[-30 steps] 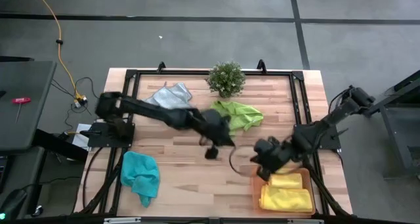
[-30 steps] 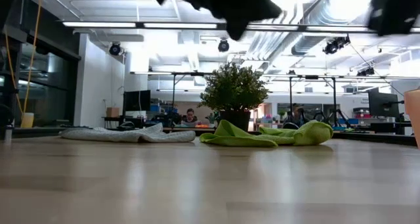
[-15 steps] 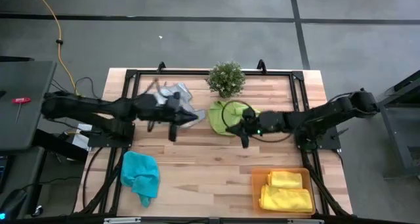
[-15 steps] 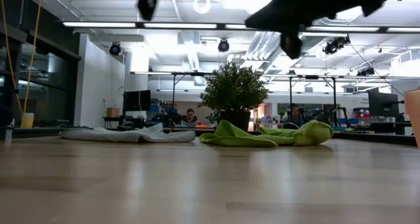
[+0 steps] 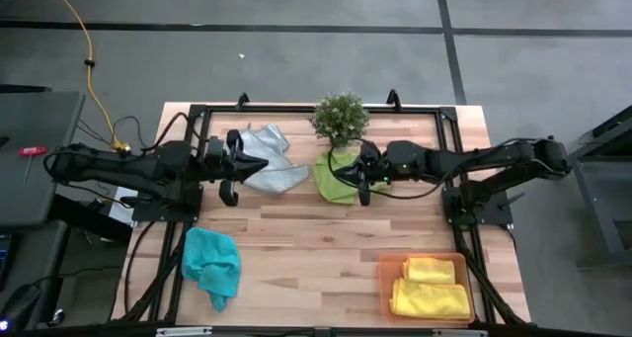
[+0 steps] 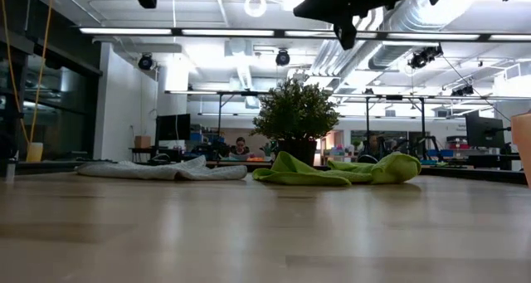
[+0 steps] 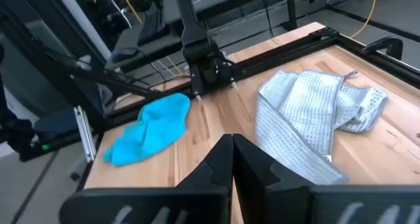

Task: Fold microfiber towels
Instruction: Fold the green microfiber towel

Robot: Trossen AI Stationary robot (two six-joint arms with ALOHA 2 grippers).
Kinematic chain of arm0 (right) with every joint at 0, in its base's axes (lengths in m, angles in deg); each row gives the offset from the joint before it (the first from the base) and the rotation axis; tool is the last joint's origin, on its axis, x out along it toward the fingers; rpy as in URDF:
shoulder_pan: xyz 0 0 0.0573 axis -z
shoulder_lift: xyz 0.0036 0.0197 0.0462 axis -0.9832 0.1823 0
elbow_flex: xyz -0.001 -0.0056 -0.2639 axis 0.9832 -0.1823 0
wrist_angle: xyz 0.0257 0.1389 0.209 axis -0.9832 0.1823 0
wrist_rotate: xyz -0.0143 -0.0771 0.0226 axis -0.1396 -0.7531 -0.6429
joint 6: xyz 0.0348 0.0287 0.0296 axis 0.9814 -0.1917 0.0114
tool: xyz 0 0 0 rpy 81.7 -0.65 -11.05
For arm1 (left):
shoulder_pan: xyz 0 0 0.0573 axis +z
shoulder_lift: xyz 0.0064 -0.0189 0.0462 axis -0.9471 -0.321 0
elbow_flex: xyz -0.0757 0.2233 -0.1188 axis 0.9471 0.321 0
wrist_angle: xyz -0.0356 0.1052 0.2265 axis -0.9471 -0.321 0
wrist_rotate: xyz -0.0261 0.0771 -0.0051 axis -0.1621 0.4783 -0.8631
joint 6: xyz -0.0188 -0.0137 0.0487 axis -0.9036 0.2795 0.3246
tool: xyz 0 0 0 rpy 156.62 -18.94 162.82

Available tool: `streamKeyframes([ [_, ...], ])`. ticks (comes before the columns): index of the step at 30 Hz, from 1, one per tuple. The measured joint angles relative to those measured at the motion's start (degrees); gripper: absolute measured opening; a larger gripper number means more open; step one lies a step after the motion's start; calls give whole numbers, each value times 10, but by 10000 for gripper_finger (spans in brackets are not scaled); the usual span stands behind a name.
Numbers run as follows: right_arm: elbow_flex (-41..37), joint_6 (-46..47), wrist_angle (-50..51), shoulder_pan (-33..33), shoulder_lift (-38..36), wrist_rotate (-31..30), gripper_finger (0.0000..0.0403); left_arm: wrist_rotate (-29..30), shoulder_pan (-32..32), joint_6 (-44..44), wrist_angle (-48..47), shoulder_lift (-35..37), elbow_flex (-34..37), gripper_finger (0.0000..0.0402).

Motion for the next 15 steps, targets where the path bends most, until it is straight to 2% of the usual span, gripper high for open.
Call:
streamKeyframes([
  [11, 2, -18, 7, 0, 0, -8, 1, 6, 0, 28, -7, -6, 0, 5],
  [13, 20, -33, 80, -1, 0, -22, 9, 6, 0, 33, -8, -6, 0, 10],
  [15, 61, -43, 217, -1, 7, -44, 27, 6, 0, 32, -7, -6, 0, 17],
])
